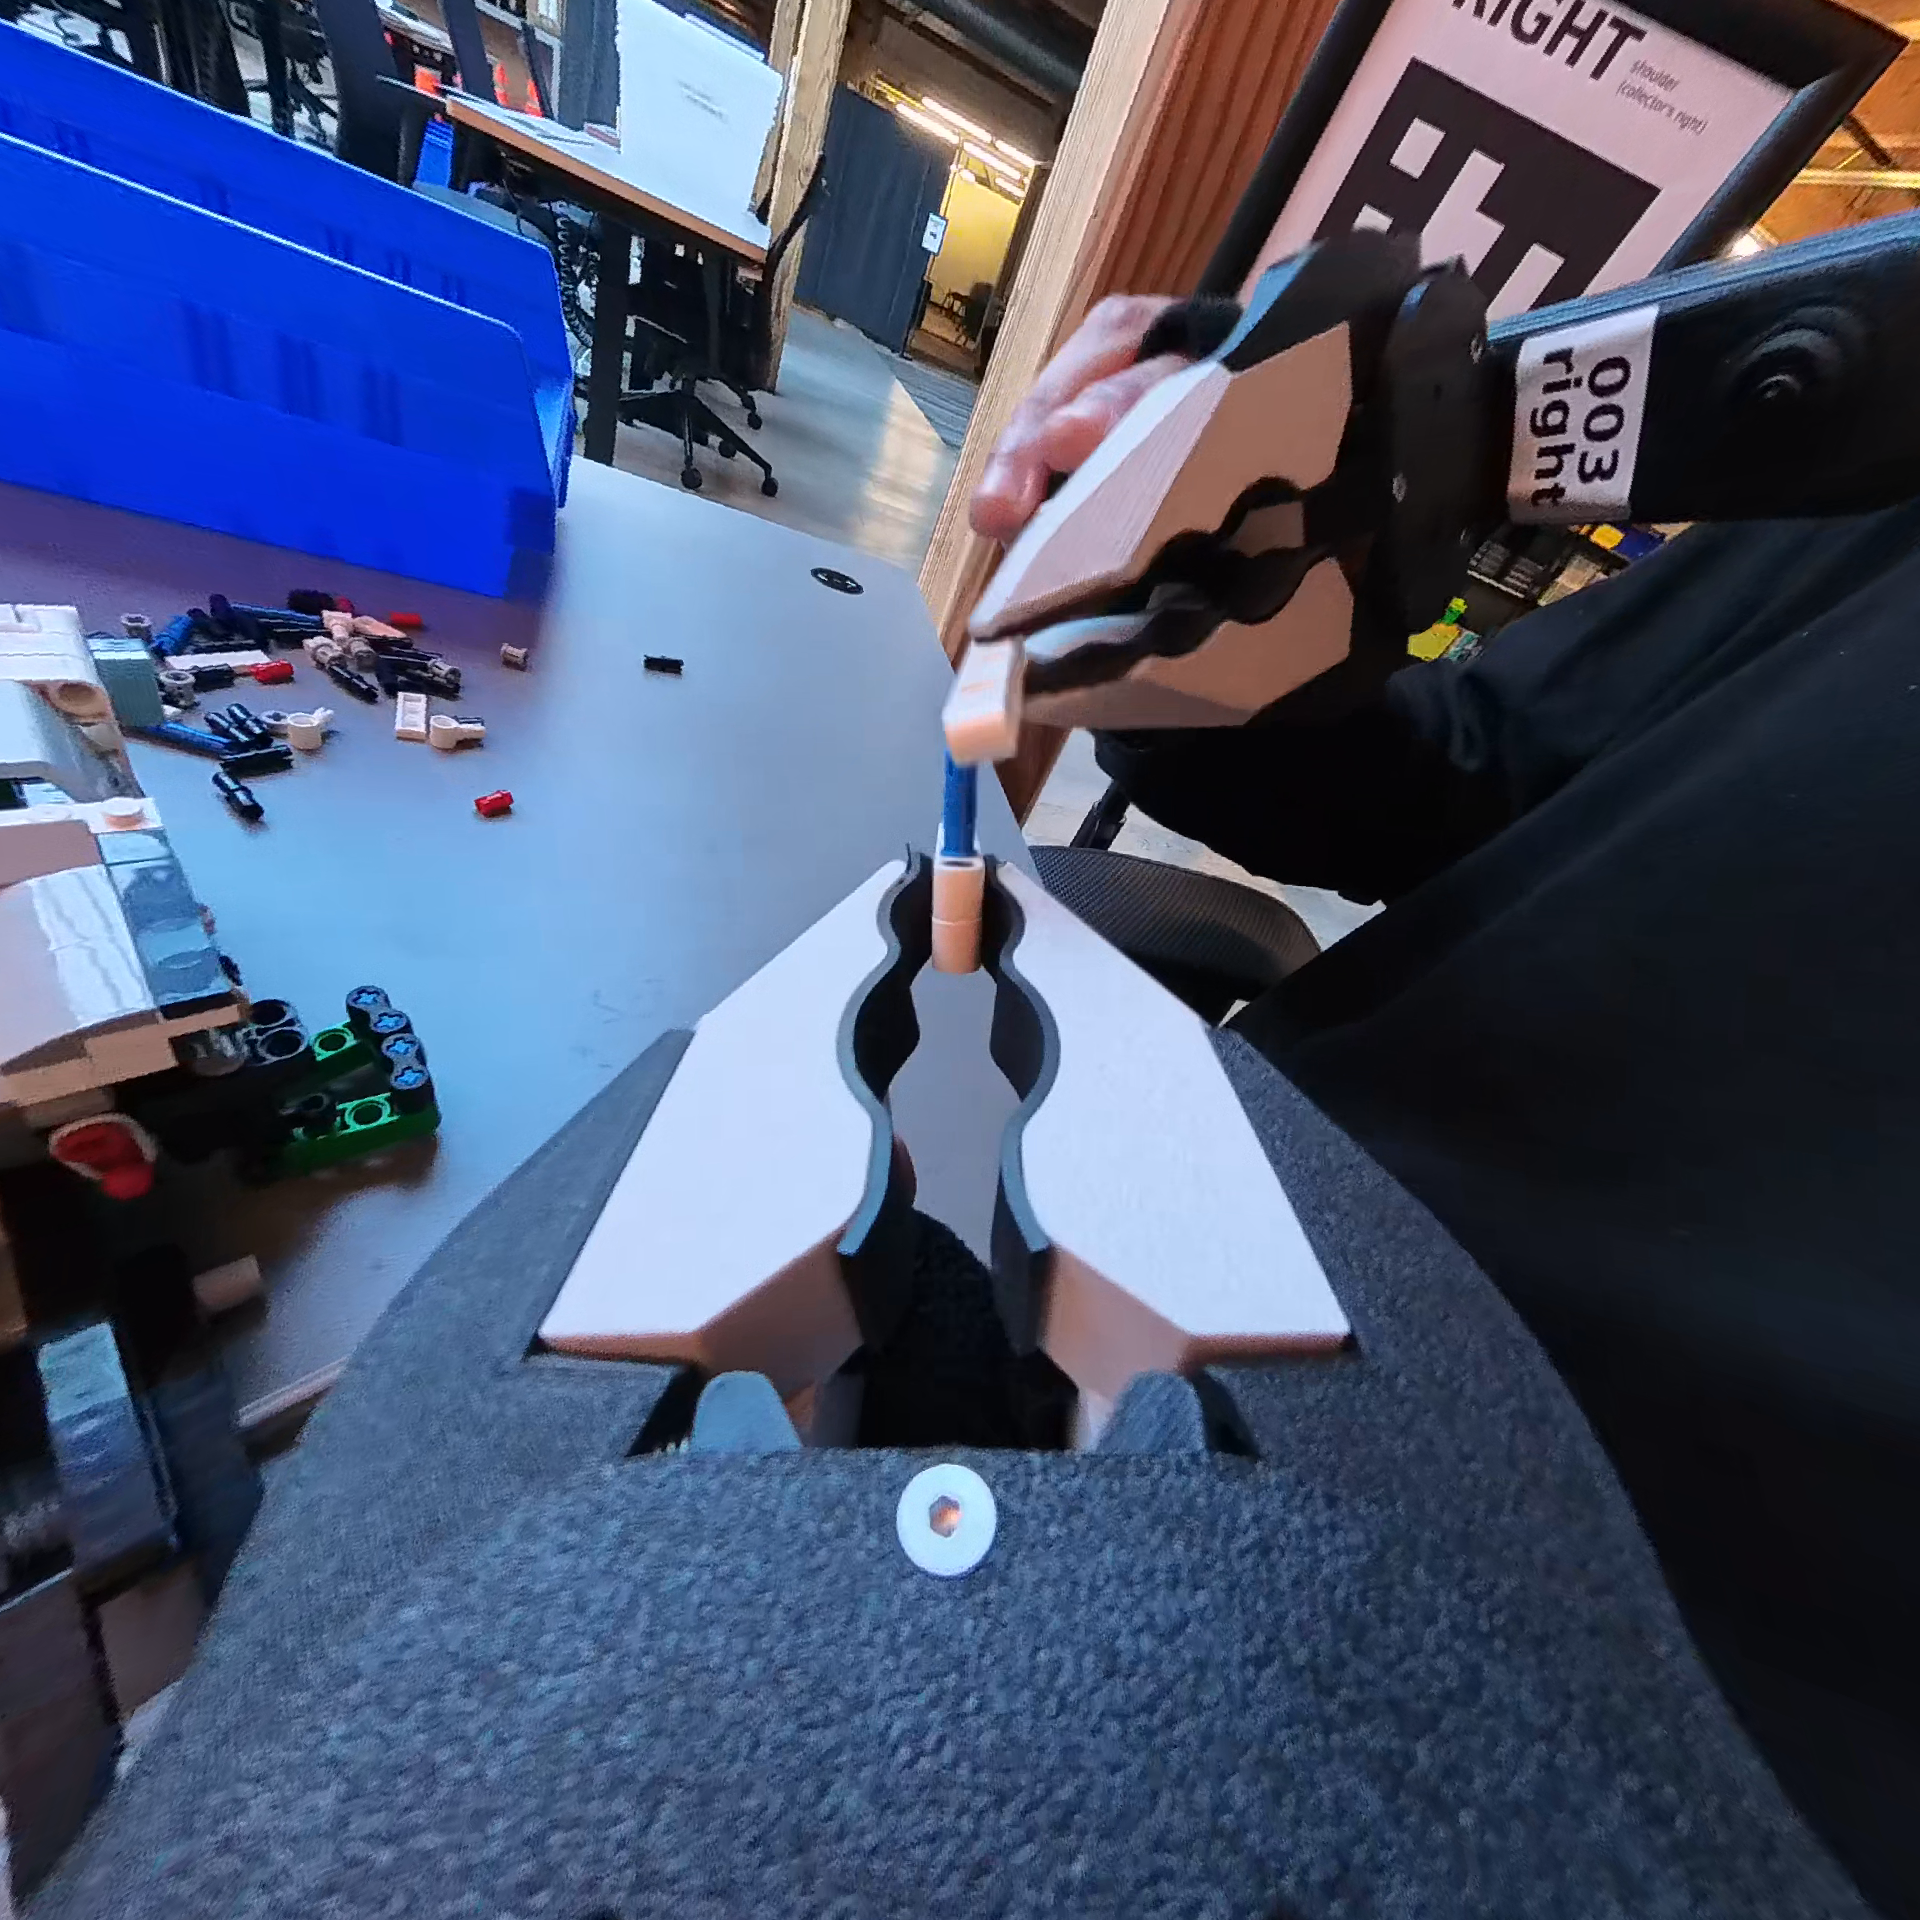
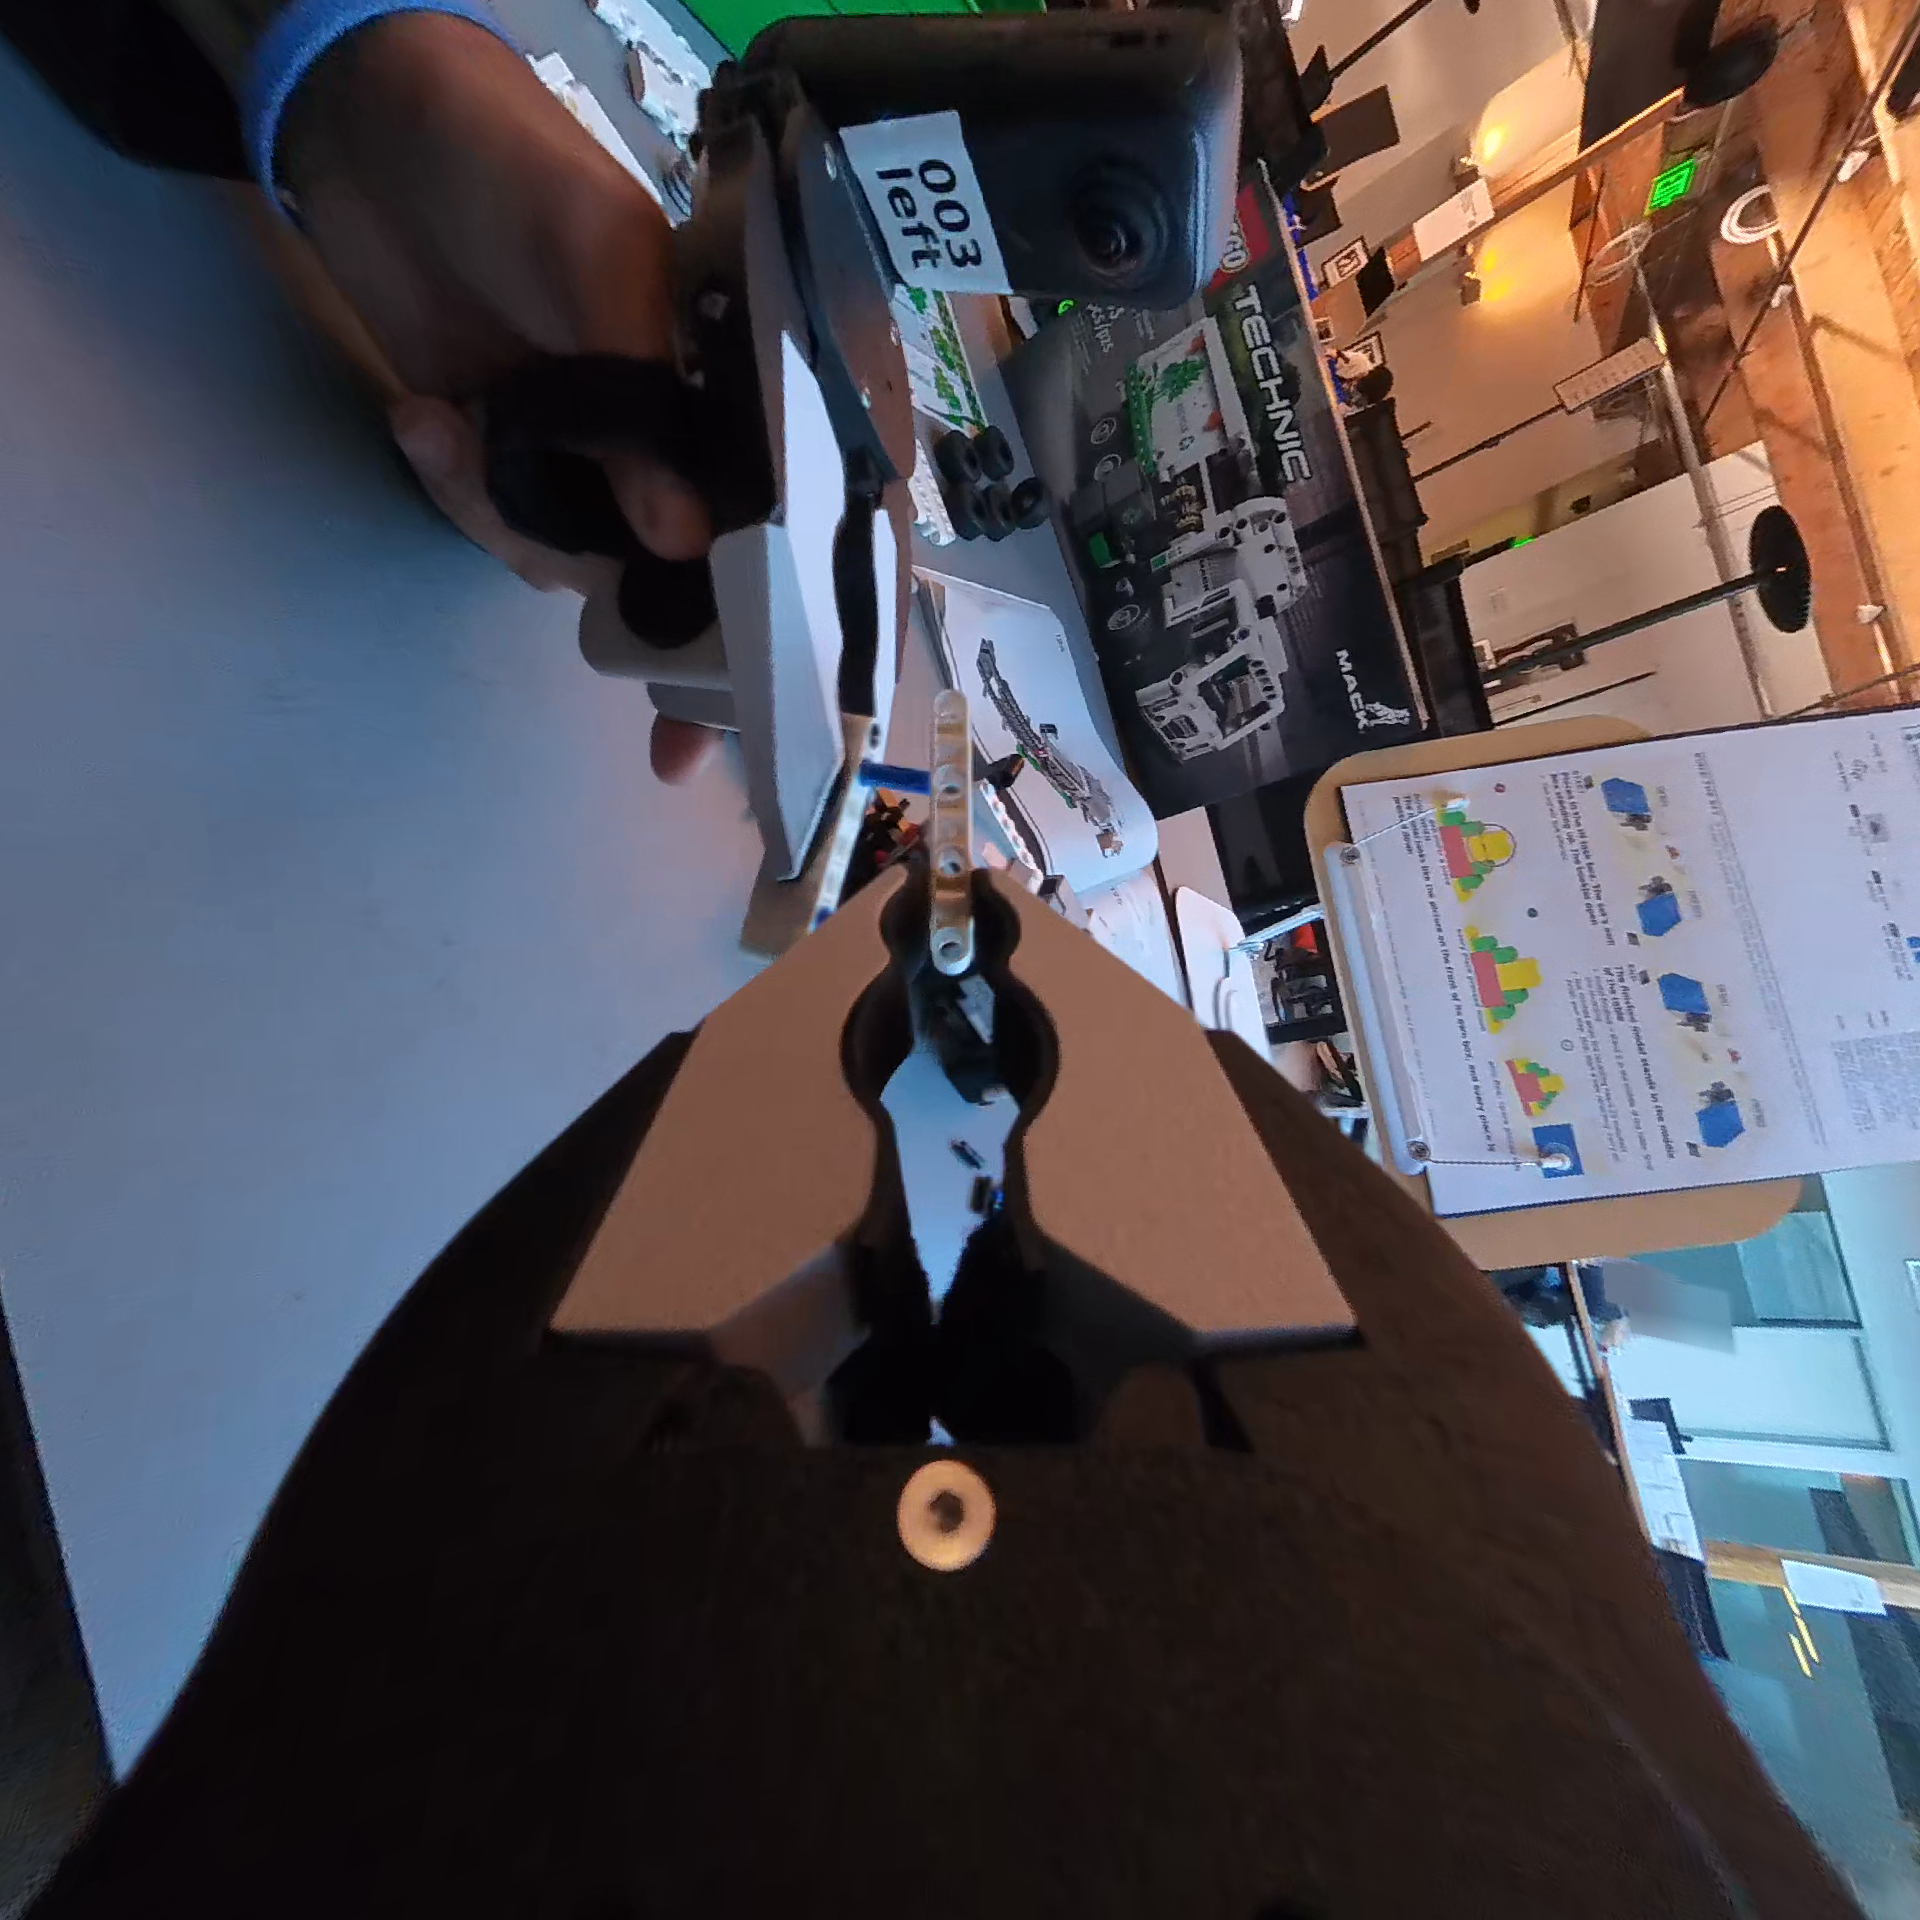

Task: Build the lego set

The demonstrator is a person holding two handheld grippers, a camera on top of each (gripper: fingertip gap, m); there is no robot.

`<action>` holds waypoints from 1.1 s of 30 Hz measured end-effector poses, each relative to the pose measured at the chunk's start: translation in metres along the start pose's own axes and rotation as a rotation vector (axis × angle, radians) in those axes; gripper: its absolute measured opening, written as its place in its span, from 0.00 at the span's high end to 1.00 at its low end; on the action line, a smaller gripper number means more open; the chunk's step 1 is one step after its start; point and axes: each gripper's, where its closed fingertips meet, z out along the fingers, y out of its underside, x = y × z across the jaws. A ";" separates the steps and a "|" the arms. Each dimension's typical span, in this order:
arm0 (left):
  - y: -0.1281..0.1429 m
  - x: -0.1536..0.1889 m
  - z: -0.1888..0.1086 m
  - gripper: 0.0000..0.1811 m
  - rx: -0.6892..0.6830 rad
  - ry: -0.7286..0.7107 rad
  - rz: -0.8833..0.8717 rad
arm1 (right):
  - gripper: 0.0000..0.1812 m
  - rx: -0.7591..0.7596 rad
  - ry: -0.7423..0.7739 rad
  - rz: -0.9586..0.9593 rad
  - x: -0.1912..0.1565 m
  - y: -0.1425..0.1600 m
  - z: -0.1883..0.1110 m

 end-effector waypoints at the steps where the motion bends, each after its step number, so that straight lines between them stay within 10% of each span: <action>1: 0.000 0.000 0.000 0.96 -0.004 -0.001 0.004 | 0.97 -0.009 0.020 -0.004 0.004 0.001 0.000; 33: 0.001 0.002 0.001 0.96 0.003 0.043 -0.070 | 0.96 0.015 -0.029 -0.104 -0.007 0.008 0.002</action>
